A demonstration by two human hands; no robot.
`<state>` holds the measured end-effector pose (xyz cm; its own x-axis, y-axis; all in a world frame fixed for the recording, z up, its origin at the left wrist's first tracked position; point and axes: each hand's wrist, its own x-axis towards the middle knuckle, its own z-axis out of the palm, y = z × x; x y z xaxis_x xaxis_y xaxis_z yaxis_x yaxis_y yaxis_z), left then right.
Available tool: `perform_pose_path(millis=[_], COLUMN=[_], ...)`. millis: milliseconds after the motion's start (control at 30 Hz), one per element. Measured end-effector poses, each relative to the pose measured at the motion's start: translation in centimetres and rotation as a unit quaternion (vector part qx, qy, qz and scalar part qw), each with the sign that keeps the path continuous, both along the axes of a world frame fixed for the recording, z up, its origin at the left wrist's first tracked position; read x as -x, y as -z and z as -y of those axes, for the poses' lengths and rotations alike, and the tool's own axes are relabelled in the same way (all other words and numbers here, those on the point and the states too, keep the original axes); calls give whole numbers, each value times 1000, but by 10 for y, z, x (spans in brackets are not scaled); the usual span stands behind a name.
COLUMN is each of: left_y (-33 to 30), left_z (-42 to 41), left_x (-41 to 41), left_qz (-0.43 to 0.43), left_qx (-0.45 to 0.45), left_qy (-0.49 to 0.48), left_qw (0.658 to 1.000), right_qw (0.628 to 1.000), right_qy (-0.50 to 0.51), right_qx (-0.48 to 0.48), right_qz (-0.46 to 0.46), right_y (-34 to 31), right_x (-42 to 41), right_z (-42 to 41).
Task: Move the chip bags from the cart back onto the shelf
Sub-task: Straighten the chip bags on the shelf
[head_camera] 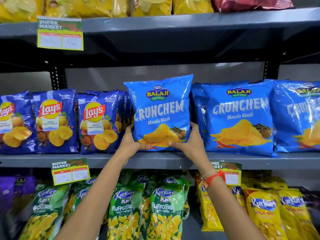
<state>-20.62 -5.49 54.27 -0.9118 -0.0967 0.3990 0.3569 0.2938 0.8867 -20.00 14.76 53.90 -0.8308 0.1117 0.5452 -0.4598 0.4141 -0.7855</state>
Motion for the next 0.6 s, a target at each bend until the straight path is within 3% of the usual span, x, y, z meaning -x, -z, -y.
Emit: perform_pose_path(millis=[133,233,333,467,600], left_y=[1,-5,-14,-18,-17], left_z=[-15,-46,-89,-148,-195], left_x=[-19,-46,-62,-50,-22], left_qz=[-92,-250,-356,-295,-178], left_qx=[-25,-44,-51,-25,9], left_qy=[-81,-171,-134,26,96], left_qw=[992,952,924,955,979], right_qw=[996,979,952,932,960], right_qy=[17,68,161,280,275], right_qx=[57,107,141,102,13], right_qz=[-68,-157,-219,-206,-57], right_y=[-12,-25,-33,-27,-14], right_x=[-16,-32,-41,-43,-36], right_z=[-16,-46,-86,-141,-183])
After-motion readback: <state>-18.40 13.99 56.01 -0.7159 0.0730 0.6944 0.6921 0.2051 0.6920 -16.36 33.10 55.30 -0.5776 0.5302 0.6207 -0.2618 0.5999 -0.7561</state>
